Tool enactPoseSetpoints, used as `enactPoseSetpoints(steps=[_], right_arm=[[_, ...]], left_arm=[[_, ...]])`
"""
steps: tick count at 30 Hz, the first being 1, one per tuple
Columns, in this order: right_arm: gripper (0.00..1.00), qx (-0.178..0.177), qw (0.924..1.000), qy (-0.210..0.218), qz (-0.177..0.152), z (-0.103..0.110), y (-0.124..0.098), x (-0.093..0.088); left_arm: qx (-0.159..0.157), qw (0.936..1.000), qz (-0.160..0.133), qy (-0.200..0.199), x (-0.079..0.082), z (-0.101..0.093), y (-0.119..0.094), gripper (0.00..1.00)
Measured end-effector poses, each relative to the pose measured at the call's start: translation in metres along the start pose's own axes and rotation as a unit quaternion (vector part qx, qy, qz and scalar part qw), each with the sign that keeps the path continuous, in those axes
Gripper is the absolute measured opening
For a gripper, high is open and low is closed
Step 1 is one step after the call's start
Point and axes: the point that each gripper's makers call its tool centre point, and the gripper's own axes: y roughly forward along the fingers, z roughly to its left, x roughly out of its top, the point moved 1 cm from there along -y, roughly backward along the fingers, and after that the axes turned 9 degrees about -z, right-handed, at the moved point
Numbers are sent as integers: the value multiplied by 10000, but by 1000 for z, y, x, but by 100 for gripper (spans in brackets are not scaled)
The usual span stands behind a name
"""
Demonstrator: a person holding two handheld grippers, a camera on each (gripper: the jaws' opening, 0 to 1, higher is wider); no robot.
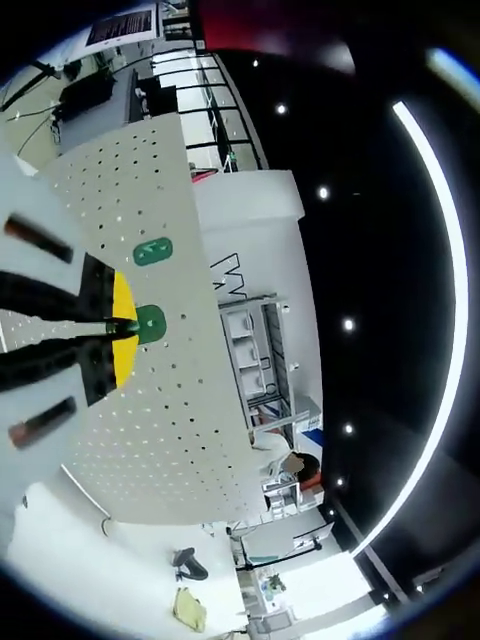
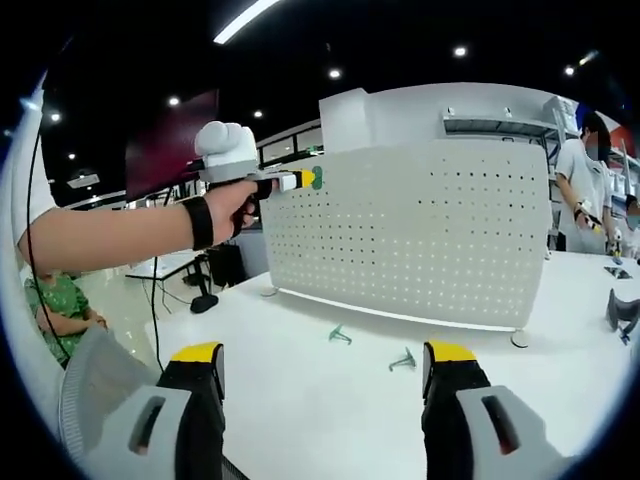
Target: Insert the hook assembly into the mounting plate slot until the hook locks in place.
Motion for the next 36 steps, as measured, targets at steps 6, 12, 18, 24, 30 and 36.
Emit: enactPoseSetpoints(steps=[6, 12, 18, 24, 30, 36], right_arm=[[82, 66, 10000, -24, -3, 3, 2, 1], [81, 70, 10000, -11, 49, 4, 0, -2], [81, 99, 9999, -10, 78, 5, 0, -3], [80, 145, 9999, -42, 44, 7, 3, 0], [80, 68, 10000, -15, 2, 3, 1, 3], [80, -17, 10000, -10, 62, -2, -2, -1]], left_arm=[[33, 9999, 110, 56, -5, 1, 10, 3], [186, 9995, 233, 133, -11, 12, 17, 3], [199, 9994, 274, 118, -16, 16, 25, 3], [188, 9995, 211, 140, -13, 16, 36, 3], [276, 9994, 158, 154, -10, 21, 49, 3], [306, 9994, 132, 65, -8, 25, 59, 3]])
